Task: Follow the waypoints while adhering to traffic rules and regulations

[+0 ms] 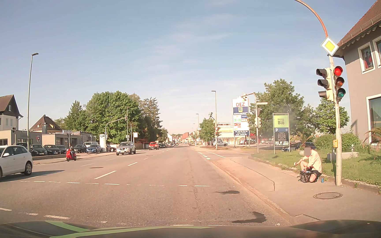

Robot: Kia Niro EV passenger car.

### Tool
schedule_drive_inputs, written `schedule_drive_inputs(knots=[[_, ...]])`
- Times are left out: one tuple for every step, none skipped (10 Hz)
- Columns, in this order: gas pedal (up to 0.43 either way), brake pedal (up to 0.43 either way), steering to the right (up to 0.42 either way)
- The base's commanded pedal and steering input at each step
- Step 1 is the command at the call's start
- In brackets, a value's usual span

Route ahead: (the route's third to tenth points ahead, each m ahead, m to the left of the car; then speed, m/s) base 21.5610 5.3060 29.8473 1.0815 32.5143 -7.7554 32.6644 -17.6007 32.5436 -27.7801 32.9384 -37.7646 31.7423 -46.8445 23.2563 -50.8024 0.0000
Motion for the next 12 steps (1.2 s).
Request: schedule_drive_inputs(knots=[[0.0, 0.299, -0.001], [0.0, 0.299, -0.001], [0.0, 0.299, -0.001], [0.0, 0.299, -0.001], [0.0, 0.299, -0.001], [0.0, 0.299, -0.001], [0.0, 0.299, -0.001], [0.0, 0.299, -0.001], [0.0, 0.299, -0.001], [0.0, 0.299, 0.0], [0.0, 0.299, 0.0], [0.0, 0.299, 0.0]])
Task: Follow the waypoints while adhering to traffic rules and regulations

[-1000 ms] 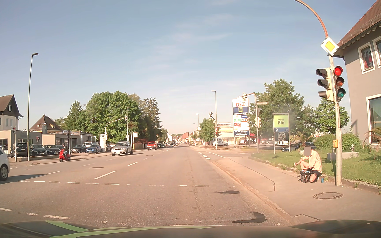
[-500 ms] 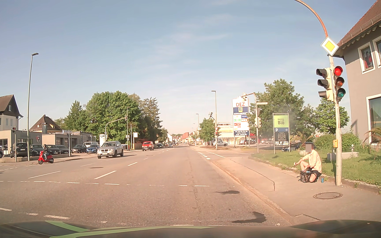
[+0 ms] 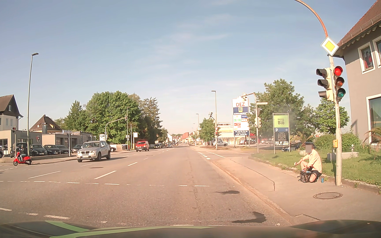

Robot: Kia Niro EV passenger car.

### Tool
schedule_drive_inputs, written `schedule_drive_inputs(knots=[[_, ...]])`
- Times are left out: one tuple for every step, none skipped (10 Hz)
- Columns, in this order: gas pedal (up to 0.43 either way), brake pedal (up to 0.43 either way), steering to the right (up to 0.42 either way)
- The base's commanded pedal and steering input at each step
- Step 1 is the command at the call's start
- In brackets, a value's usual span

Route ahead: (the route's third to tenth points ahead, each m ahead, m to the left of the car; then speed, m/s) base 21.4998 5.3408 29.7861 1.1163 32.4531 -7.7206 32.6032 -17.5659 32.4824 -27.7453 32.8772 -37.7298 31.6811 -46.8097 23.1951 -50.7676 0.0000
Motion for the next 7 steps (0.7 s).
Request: schedule_drive_inputs(knots=[[0.0, 0.299, -0.001], [0.0, 0.299, -0.001], [0.0, 0.299, 0.0], [0.0, 0.299, 0.0], [0.0, 0.299, -0.001], [0.0, 0.299, -0.001], [0.0, 0.299, -0.001]])
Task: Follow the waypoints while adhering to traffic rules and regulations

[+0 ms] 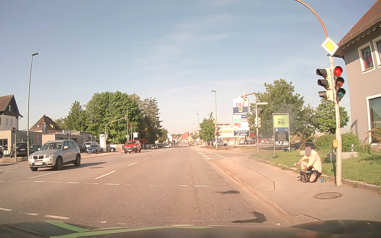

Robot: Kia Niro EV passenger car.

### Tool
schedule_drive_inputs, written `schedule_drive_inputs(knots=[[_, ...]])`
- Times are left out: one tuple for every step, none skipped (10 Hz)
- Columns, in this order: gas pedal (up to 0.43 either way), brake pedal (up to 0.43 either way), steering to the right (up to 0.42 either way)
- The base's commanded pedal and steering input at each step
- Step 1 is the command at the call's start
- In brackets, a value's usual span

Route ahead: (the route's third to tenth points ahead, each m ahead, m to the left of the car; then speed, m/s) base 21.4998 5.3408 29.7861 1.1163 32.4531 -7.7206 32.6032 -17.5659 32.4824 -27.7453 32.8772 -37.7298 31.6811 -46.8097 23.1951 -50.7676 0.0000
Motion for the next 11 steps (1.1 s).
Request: schedule_drive_inputs(knots=[[0.0, 0.299, -0.001], [0.0, 0.299, -0.001], [0.0, 0.299, -0.001], [0.0, 0.299, -0.001], [0.0, 0.299, 0.0], [0.0, 0.299, 0.0], [0.0, 0.299, -0.001], [0.0, 0.299, -0.001], [0.0, 0.299, -0.001], [0.0, 0.299, 0.0], [0.0, 0.299, 0.0]])
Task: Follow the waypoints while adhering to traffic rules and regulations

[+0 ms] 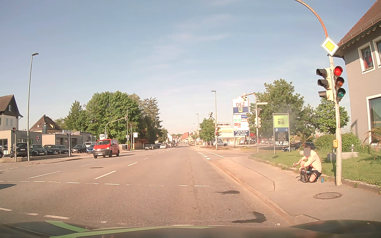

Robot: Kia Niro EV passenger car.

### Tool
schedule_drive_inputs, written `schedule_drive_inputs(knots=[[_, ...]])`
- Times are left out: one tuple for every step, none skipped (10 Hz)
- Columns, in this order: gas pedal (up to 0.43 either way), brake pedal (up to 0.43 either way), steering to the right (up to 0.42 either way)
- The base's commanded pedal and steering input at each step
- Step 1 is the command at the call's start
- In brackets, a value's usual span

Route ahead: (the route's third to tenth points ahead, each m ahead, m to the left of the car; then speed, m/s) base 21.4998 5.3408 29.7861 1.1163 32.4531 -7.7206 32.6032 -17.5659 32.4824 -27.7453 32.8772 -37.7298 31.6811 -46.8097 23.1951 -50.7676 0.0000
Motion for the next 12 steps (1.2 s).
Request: schedule_drive_inputs(knots=[[0.0, 0.299, 0.0], [0.0, 0.299, -0.001], [0.0, 0.299, 0.0], [0.0, 0.299, -0.001], [0.0, 0.299, -0.001], [0.0, 0.299, 0.0], [0.0, 0.299, -0.001], [0.0, 0.305, -0.001], [0.0, 0.305, 0.0], [0.0, 0.305, -0.001], [0.0, 0.305, 0.0], [0.0, 0.311, -0.001]])
